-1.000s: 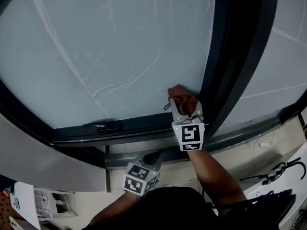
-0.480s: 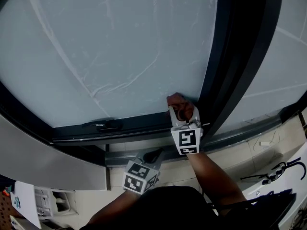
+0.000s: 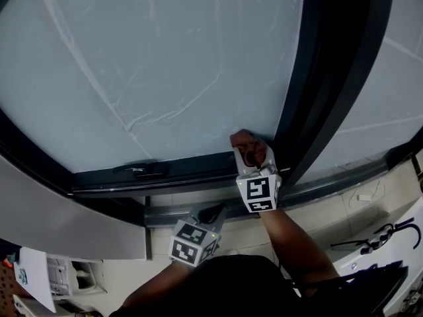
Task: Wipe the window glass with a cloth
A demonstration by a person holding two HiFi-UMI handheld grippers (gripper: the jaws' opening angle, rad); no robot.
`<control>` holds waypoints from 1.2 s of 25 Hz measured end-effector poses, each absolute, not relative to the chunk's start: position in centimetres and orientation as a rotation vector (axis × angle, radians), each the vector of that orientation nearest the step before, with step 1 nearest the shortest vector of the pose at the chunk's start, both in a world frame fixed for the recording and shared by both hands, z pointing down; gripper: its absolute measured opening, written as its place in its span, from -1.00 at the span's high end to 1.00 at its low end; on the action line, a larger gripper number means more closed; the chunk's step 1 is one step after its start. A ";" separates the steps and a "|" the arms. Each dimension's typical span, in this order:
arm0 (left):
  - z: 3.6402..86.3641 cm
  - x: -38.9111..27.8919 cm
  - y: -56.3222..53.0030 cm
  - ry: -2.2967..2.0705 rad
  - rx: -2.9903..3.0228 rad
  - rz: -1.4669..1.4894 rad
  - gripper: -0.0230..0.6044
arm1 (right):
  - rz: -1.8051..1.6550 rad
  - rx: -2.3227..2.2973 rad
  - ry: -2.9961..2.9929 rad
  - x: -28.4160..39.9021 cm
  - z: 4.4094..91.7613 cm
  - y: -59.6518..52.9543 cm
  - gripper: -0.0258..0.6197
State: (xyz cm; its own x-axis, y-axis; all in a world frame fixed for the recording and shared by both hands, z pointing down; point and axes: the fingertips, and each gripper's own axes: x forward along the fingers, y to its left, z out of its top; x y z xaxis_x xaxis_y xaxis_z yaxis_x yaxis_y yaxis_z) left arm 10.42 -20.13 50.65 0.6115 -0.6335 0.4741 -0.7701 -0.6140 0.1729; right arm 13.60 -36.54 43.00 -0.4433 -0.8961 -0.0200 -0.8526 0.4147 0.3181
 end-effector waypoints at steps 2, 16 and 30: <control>50.6 10.5 -20.0 -1.125 2.480 0.525 0.87 | -0.390 1.541 -2.505 13.6 43.4 -36.6 0.52; 50.5 8.6 -18.1 -1.213 2.418 0.455 0.87 | -0.366 1.502 -2.473 13.4 44.1 -36.5 0.52; 49.5 1.5 -13.8 -1.329 2.371 0.409 0.87 | -0.234 1.415 -2.458 13.7 45.1 -36.7 0.52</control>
